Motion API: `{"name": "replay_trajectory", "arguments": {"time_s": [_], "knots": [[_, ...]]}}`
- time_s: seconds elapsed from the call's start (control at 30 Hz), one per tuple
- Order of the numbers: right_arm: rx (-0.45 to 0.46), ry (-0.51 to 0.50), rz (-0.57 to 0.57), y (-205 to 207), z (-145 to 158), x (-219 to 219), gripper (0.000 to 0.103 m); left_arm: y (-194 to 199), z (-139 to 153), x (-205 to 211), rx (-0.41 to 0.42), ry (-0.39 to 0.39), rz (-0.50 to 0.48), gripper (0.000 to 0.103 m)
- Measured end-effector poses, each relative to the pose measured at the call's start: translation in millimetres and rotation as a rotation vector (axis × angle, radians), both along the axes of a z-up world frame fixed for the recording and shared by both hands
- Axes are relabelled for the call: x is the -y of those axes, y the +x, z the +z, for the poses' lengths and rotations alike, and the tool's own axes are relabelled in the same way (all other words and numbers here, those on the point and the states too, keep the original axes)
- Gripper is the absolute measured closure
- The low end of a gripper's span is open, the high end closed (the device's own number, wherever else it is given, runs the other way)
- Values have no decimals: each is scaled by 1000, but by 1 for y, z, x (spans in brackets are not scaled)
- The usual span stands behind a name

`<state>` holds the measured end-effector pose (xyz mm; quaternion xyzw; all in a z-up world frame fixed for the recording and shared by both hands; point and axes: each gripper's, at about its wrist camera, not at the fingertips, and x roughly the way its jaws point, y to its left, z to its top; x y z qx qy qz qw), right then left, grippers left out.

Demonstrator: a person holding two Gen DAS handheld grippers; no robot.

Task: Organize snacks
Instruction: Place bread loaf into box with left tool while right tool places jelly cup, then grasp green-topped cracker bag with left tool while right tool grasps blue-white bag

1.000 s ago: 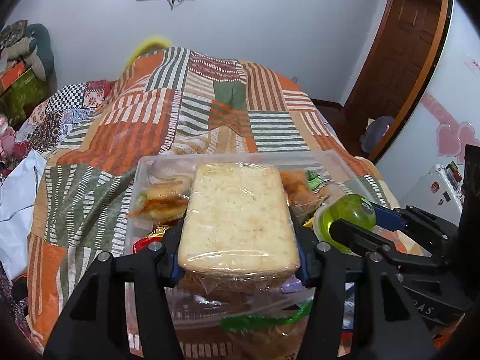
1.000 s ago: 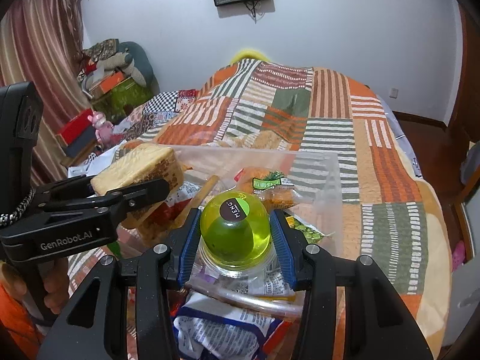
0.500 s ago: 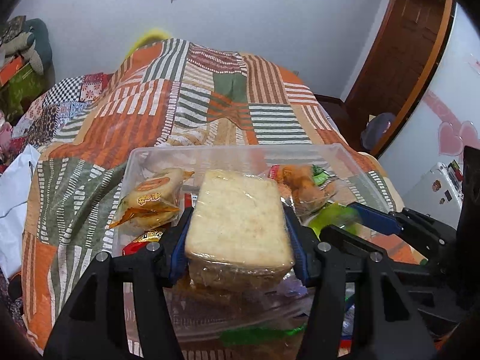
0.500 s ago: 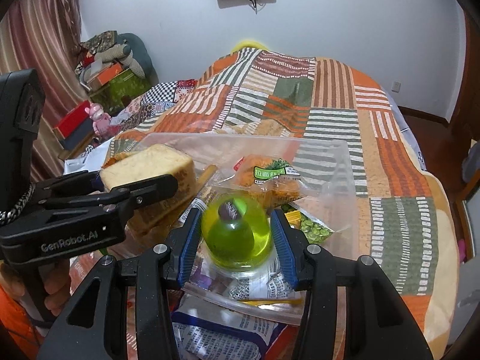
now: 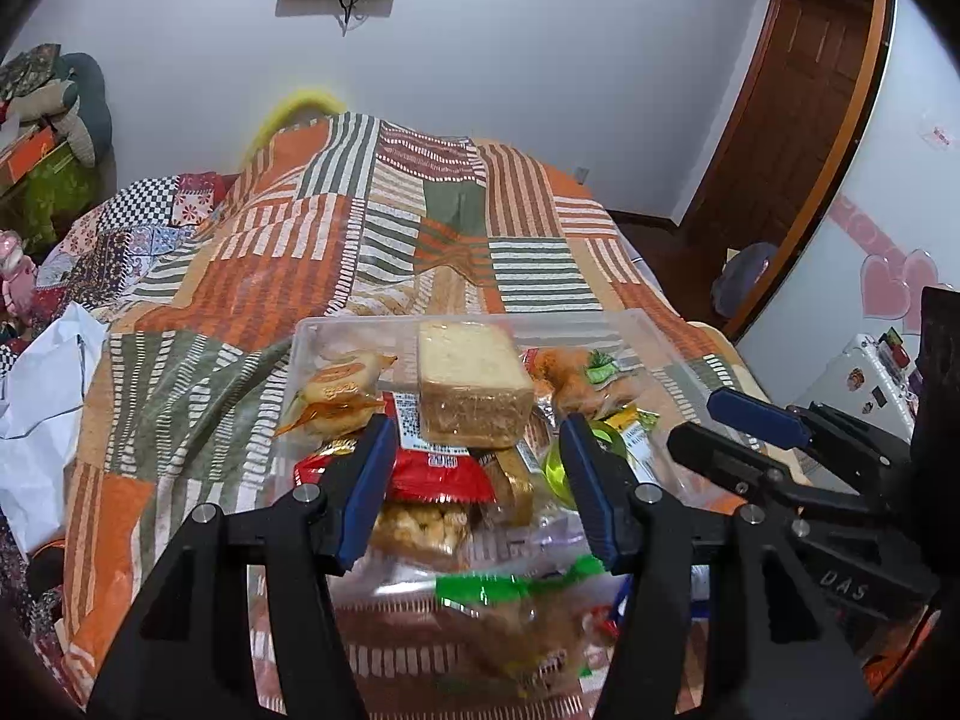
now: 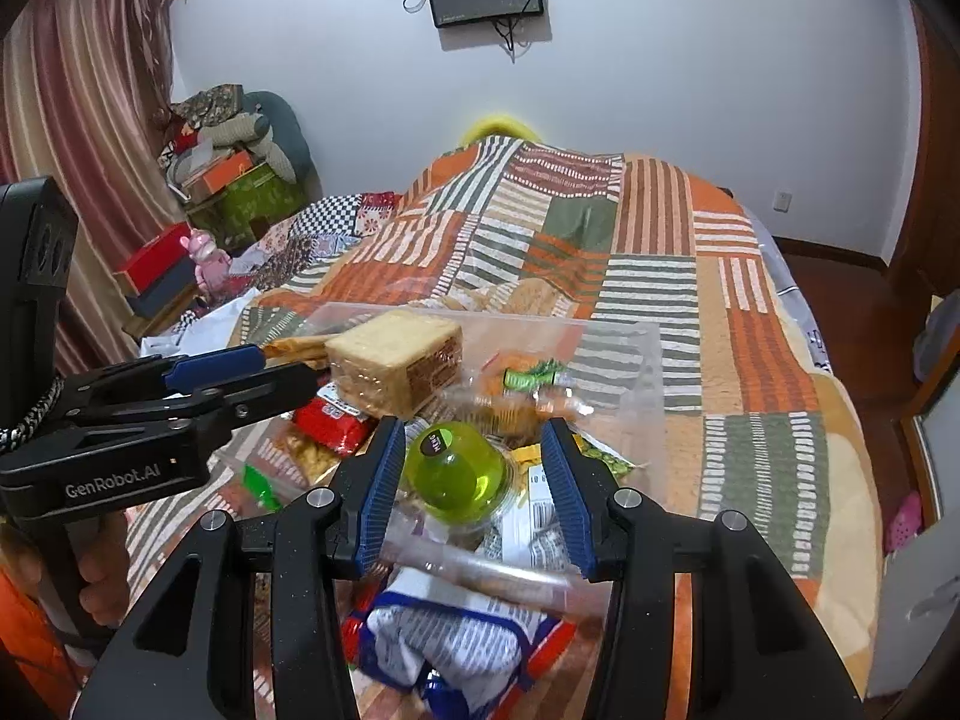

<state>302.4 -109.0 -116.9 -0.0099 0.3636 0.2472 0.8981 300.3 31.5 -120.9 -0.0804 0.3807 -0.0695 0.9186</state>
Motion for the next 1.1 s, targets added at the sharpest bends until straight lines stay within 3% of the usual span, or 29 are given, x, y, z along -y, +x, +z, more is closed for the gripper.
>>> {"name": "replay_trajectory", "arguments": {"time_s": [0.27, 0.5, 0.83, 1.1], "knots": [[21, 26, -2, -18, 15, 13, 58, -30, 15, 0, 27, 21, 0, 45], [23, 30, -8, -37, 14, 22, 52, -58, 14, 4, 34, 60, 9, 27], [-57, 40, -14, -45, -11, 34, 36, -68, -28, 13, -89, 36, -19, 25], [-151, 32, -2, -41, -39, 27, 30, -58, -57, 19, -171, 6, -44, 25]]}}
